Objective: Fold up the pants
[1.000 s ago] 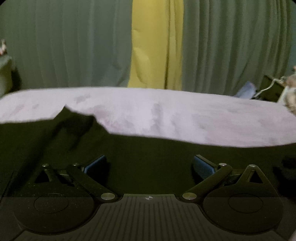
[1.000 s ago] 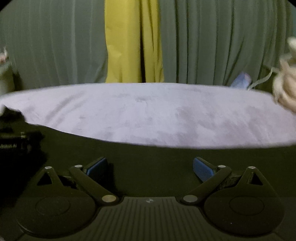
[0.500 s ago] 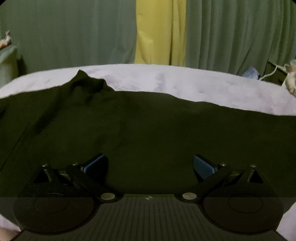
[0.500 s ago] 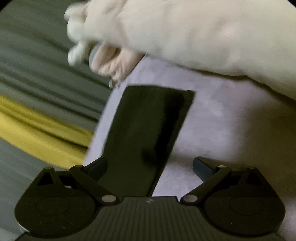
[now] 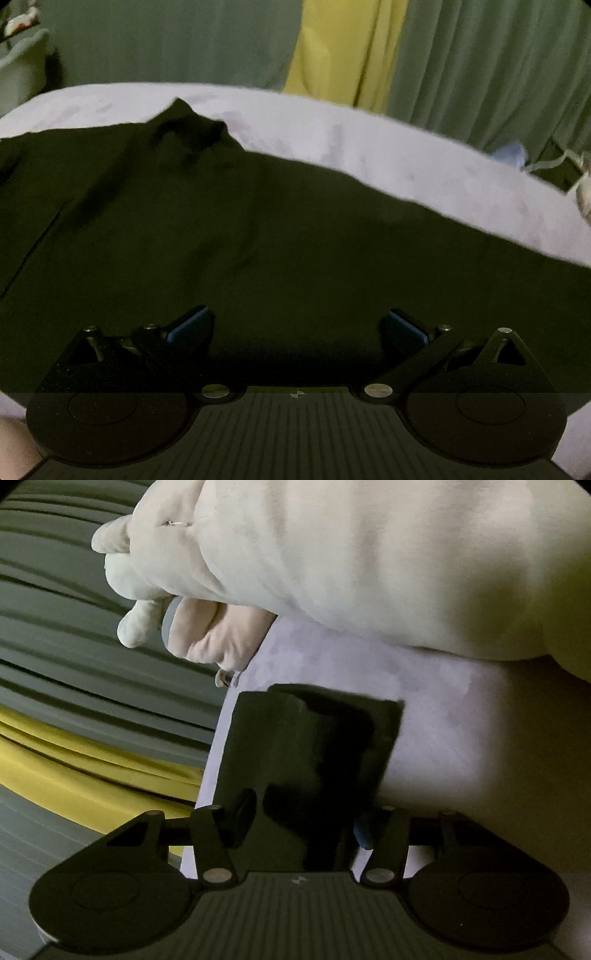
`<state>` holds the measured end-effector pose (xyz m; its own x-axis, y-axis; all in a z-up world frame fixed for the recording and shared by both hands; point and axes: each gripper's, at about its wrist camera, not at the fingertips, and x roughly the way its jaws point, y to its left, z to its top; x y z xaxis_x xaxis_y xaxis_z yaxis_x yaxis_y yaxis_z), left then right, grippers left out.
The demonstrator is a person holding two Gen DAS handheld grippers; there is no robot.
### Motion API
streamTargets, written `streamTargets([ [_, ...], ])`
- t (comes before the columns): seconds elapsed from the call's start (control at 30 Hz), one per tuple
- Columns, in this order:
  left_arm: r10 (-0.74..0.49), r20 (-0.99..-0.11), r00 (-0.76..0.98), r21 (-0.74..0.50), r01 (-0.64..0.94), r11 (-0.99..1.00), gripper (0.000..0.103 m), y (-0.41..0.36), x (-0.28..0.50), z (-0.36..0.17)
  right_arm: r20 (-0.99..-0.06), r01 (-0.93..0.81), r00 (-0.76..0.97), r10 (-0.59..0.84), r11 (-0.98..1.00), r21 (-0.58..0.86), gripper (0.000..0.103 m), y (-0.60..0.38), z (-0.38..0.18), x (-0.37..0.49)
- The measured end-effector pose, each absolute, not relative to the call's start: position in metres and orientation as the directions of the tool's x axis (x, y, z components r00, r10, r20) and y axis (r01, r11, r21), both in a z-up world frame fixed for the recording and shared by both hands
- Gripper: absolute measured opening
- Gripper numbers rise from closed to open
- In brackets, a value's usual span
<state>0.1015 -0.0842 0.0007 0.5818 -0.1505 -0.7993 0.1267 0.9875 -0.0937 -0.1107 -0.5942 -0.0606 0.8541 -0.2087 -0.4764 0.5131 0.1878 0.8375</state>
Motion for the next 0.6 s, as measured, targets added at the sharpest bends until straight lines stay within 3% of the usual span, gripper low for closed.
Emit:
streamTargets([
  [0.13,-0.118,-0.820,0.560,-0.005,0.198,0.980,0.103,-0.094,0.102,-0.003,-0.477,0.517,0.852,-0.215,0.205,0.831,0.037,-0.589,-0.063,-0.114],
  [0.47,-0.099,-0.800,0.592,-0.009,0.153,0.988,0.103,-0.085,0.093,0.000,-0.541,0.587,0.809,-0.230,0.265,0.765,0.038,-0.587,-0.052,-0.098],
  [0.57,-0.046,-0.748,0.662,0.034,0.109,0.993,0.103,-0.076,0.087,0.017,-0.584,0.634,0.773,-0.248,0.339,0.696,0.027,-0.581,-0.040,-0.090],
  [0.6,-0.031,-0.715,0.699,0.051,0.097,0.994,0.103,-0.074,0.083,0.024,-0.589,0.642,0.766,-0.258,0.367,0.673,0.017,-0.578,-0.035,-0.089],
])
